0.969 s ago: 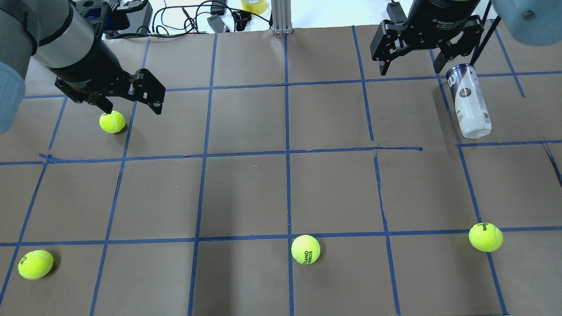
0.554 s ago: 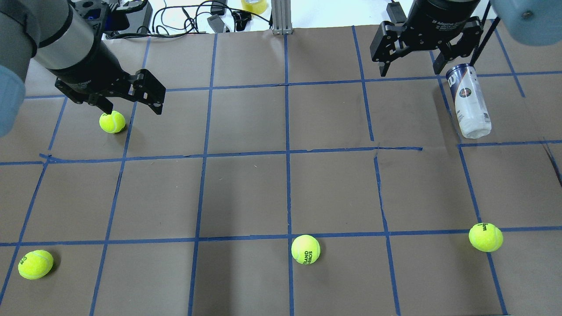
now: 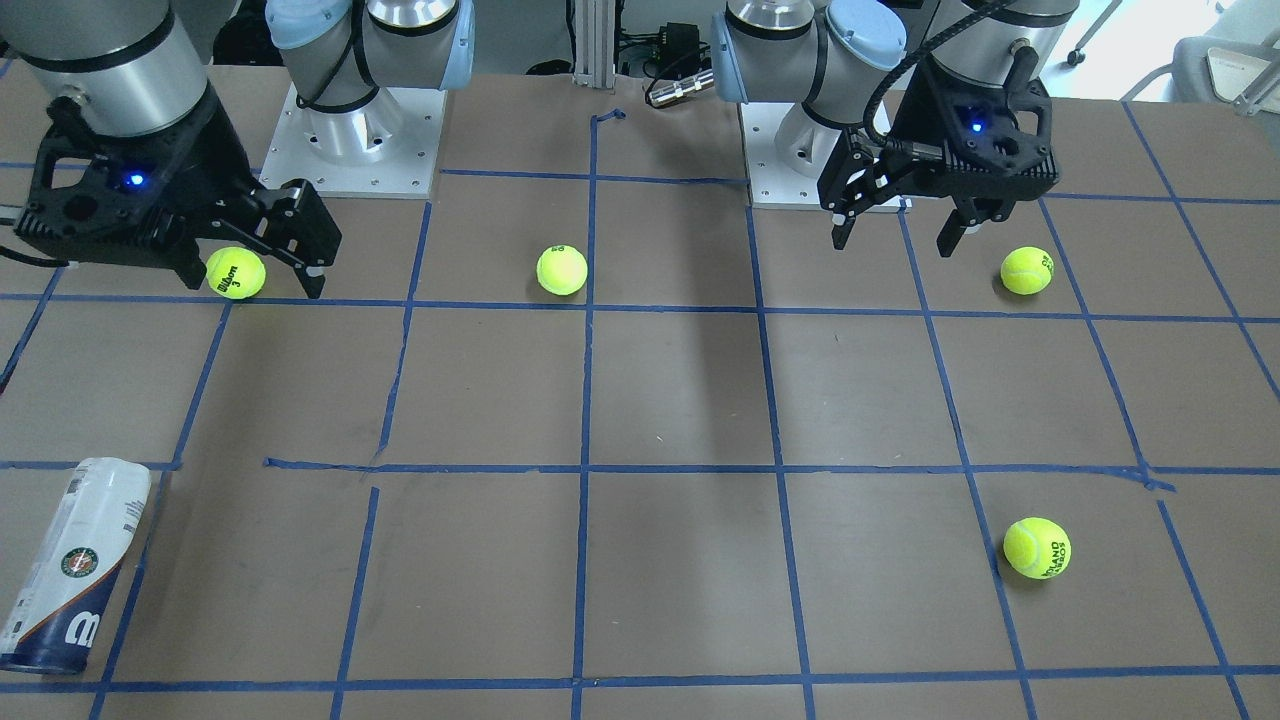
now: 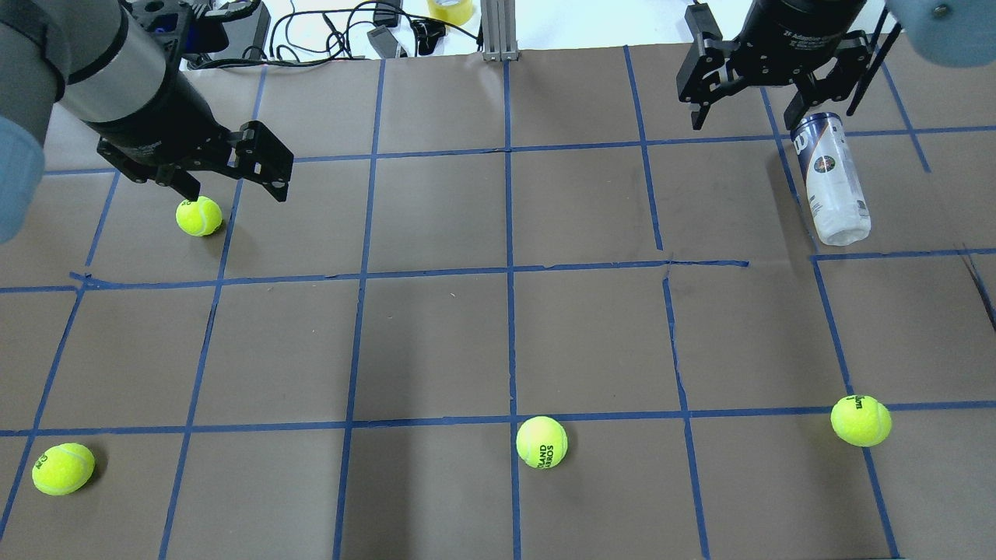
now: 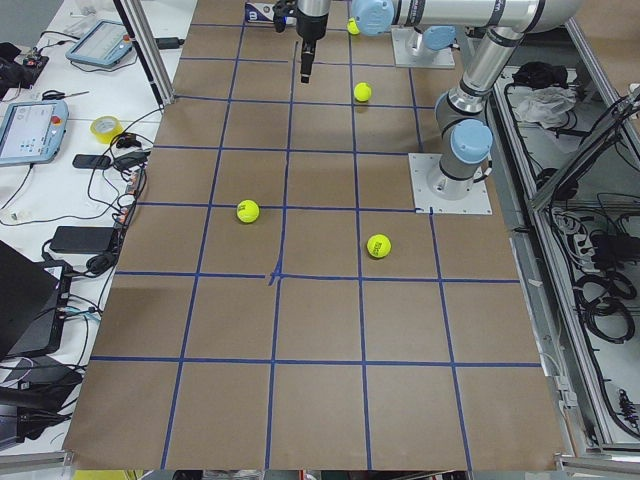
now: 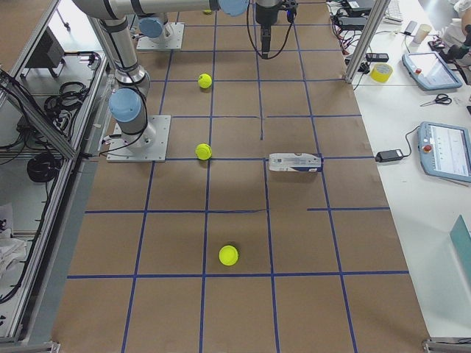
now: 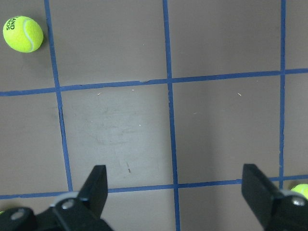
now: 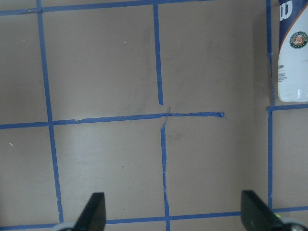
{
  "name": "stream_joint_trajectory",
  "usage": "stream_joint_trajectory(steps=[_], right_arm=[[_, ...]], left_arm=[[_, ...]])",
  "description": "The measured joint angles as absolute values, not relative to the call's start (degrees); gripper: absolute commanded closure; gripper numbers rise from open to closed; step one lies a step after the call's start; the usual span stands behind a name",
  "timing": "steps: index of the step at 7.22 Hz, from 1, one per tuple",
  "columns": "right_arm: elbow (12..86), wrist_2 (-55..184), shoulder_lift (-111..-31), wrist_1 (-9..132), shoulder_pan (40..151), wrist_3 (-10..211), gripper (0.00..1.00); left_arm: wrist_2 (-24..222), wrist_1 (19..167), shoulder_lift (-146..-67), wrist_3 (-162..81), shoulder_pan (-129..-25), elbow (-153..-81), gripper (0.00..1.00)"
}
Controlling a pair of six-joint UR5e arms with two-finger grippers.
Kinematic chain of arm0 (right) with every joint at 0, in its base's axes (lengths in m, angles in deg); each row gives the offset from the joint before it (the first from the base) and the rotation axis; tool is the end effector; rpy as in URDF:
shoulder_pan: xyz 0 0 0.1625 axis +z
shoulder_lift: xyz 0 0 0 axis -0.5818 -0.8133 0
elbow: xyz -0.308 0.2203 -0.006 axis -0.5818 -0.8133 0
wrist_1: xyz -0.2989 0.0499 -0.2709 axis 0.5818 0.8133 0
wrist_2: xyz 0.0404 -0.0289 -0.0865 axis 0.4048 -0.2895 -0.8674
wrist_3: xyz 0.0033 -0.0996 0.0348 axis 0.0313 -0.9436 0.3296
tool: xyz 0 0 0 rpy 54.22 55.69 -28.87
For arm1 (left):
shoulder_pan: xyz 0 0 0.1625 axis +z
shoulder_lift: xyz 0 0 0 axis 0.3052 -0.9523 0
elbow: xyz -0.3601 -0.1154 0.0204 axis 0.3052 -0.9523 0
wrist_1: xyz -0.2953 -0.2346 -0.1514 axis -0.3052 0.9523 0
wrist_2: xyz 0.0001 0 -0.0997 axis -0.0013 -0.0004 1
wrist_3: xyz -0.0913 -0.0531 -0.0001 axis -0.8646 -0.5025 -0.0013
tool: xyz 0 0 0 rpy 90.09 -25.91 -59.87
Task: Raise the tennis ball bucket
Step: 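Move the right gripper down around the upright white tennis ball can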
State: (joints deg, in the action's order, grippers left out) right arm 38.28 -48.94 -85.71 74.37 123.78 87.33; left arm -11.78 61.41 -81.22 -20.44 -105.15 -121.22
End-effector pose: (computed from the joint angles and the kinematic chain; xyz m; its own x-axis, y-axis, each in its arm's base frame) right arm 0.1162 -0.5251 0.4547 -0.9964 0.0845 0.0054 0.0843 0.9958 -0.0345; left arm -0.1134 -0.4625 0.4504 -0.9987 0.0500 0.0003 0.0497 0.9928 -0.1091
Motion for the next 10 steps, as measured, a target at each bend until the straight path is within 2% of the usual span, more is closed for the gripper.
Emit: stream_joint_trajectory(steps=[2, 5, 7, 10], right_arm=[[38.06, -49.16, -81.87, 76.15, 118.27, 86.46, 0.0], [38.06, -50.75, -71.02, 88.65, 109.55, 78.36, 0.0], [37.47, -51.34, -63.34, 96.89, 106.52, 73.5, 0.0], [36.91, -52.77, -58.01, 101.3, 105.02, 68.86, 0.0]], left_arm=[[-11.78, 61.41, -81.1, -20.37, -105.16, -121.23, 0.0], [-11.84, 61.41, -81.04, -20.52, -105.19, -121.23, 0.0], [-11.79, 61.41, -81.01, -20.83, -105.19, -121.23, 0.0], [-11.78, 61.41, -80.88, -20.53, -105.15, -121.26, 0.0]])
